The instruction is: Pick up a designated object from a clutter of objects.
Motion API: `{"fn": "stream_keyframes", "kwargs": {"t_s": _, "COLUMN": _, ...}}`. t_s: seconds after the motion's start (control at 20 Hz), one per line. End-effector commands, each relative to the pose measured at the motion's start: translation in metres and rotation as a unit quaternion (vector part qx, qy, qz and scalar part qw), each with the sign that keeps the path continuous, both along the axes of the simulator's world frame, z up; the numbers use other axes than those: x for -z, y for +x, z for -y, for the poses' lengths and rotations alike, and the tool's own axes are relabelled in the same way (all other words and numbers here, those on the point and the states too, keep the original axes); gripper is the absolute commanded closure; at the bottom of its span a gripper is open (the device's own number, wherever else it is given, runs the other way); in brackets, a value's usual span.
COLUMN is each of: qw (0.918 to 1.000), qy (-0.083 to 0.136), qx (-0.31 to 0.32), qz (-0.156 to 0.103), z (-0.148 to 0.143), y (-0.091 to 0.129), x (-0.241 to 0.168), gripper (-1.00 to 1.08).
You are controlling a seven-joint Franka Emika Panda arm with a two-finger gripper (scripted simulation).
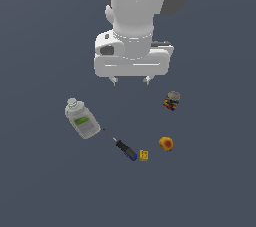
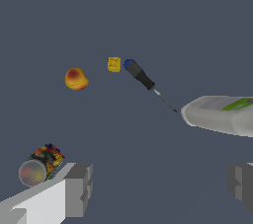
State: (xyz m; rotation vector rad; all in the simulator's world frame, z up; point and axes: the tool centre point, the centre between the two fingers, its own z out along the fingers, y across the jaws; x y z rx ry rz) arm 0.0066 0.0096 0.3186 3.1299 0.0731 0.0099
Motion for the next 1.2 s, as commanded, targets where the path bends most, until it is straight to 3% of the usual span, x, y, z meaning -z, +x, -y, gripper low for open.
{"fn": "stream_keyframes", "kwargs": {"t_s": 0.0, "qw": 1.0, "qy": 0.0, "qx": 0.0, "qz": 0.0, "z": 0.0, "y": 0.0, "x": 0.0, "gripper": -0.92}}
{"fn": "stream_keyframes", "kwargs": {"t_s": 0.5, "qw": 0.9999, "qy": 0.004, "qx": -0.015, "qz": -0.005, "z": -0.029, "y": -0.001, "x": -0.004, "gripper": -0.92}}
{"fn": "stream_keyframes", "kwargs": {"t_s": 1.15, "qw": 0.9986, "qy": 0.002, "qx": -0.054, "qz": -0.005, "z": -0.02, "y": 0.014, "x": 0.02, "gripper": -0.92}}
